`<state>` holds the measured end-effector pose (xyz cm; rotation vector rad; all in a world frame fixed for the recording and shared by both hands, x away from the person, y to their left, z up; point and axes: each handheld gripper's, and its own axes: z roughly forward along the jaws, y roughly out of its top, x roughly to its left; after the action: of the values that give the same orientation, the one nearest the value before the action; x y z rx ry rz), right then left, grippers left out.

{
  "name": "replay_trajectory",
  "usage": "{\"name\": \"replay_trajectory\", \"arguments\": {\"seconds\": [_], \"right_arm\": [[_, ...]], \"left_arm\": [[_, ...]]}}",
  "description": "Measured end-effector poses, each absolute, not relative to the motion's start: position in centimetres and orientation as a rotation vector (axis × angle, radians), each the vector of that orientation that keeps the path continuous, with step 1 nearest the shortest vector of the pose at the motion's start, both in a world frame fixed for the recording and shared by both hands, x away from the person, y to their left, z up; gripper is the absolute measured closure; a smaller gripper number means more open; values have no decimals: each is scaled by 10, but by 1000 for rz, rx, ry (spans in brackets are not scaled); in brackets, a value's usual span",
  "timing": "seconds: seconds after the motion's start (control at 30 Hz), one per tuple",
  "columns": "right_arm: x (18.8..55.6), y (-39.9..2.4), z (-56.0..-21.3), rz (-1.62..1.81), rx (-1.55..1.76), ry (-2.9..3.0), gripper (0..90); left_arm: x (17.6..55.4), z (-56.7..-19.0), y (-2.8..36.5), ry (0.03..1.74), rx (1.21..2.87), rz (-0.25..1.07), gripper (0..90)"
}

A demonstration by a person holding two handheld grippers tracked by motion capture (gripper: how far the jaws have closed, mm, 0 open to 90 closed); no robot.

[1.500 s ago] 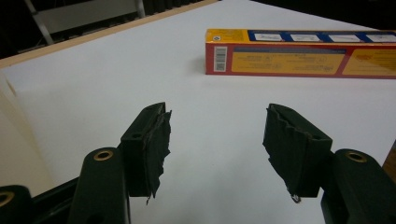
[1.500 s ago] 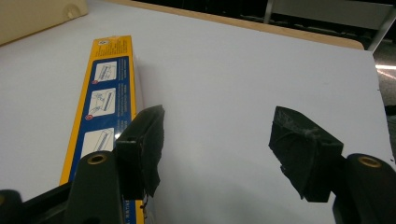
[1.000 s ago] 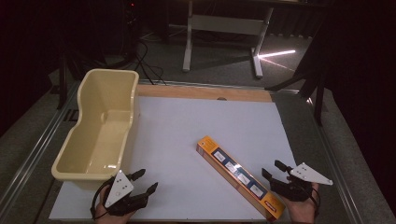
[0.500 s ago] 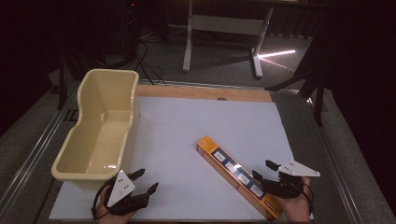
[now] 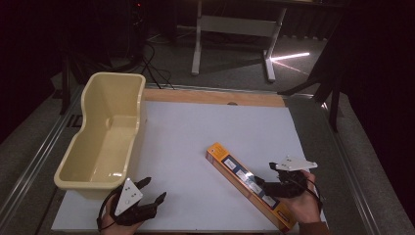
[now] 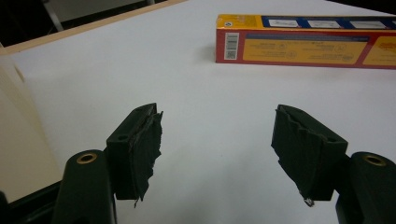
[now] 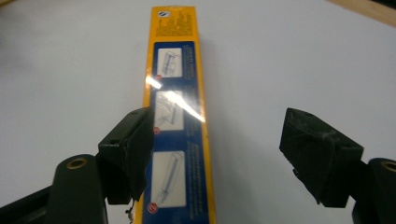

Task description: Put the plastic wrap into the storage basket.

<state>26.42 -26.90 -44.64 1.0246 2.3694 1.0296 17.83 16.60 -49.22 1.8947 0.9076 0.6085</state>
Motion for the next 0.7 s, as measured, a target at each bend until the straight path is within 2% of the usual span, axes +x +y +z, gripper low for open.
{"name": "replay_trajectory", "arguments": {"seconds": [0.2,0.7], "right_arm": [[272,-251,-445,950,992,2464,253],[298,-211,-446,612,928,2724,177]], "left_arm": [[176,-492,165,904,1894,614,316],[177,-492,164,924,1893,618,288]]}}
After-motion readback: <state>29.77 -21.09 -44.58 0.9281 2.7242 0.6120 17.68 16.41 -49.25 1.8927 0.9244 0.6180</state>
